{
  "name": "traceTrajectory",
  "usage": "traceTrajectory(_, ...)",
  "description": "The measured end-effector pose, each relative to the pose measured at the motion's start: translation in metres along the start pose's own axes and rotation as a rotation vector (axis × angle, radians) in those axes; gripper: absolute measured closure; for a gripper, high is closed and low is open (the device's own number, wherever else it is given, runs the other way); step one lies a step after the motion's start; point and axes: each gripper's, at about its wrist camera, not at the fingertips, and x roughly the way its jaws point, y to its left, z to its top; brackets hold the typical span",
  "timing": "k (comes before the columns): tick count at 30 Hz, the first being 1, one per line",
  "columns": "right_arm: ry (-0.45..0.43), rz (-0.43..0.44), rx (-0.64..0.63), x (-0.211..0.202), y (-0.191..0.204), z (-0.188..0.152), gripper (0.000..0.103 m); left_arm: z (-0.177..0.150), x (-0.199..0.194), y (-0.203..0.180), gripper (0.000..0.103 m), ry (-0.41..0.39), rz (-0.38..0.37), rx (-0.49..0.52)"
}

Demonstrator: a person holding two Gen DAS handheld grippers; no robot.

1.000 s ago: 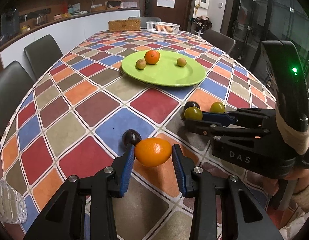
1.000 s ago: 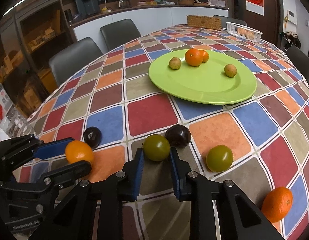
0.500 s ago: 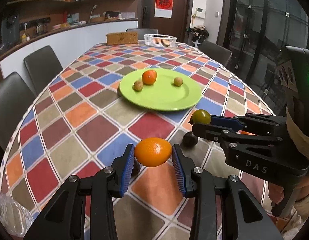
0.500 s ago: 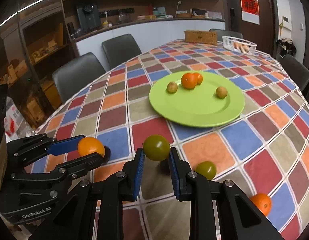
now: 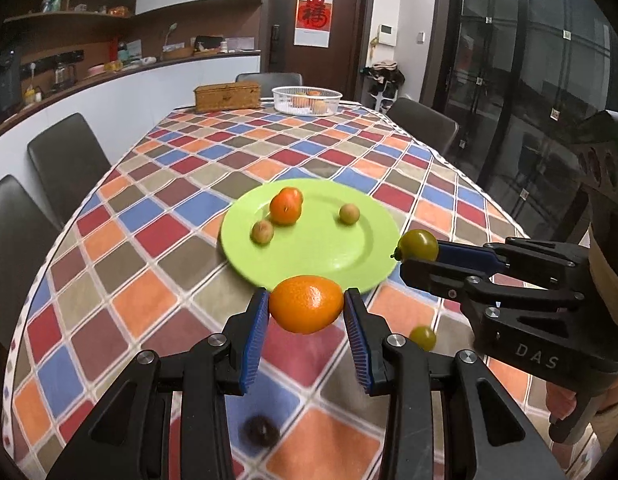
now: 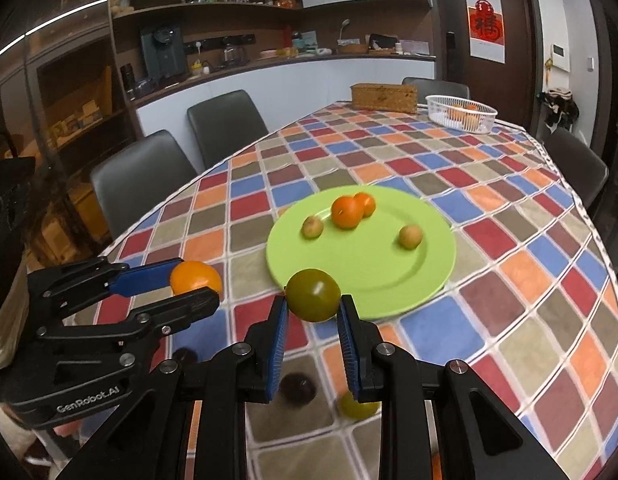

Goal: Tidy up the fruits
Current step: 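Carry the tangerine and green plum toward the green plate, then lower both fruits onto the green plate and open both grippers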

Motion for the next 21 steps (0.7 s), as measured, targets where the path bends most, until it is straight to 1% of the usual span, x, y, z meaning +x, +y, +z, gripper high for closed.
traceTrajectory(3,0.005,0.001,0.001,0.003,-0.007,0.013,0.077,0.015,0.009,0.0,0.066,0.012,-0.025,0.001)
traceTrajectory(7,0.028,-0.004,-0.002,0.014,-0.016,0.028,0.077,0.033,0.024,0.001,0.066,0.032,-0.04,0.007)
traceTrajectory(12,0.086,0.004,0.037,0.036,-0.035,0.042,0.077,0.052,0.052,0.008,0.066,0.083,-0.064,-0.023)
traceTrajectory(15,0.139,0.005,0.066,0.054,-0.047,0.047,0.077,0.057,0.069,0.013,0.066,0.122,-0.081,-0.053)
traceTrajectory(21,0.223,0.008,0.112,0.08,-0.063,0.047,0.077,0.055,0.096,0.019,0.066,0.189,-0.094,-0.098)
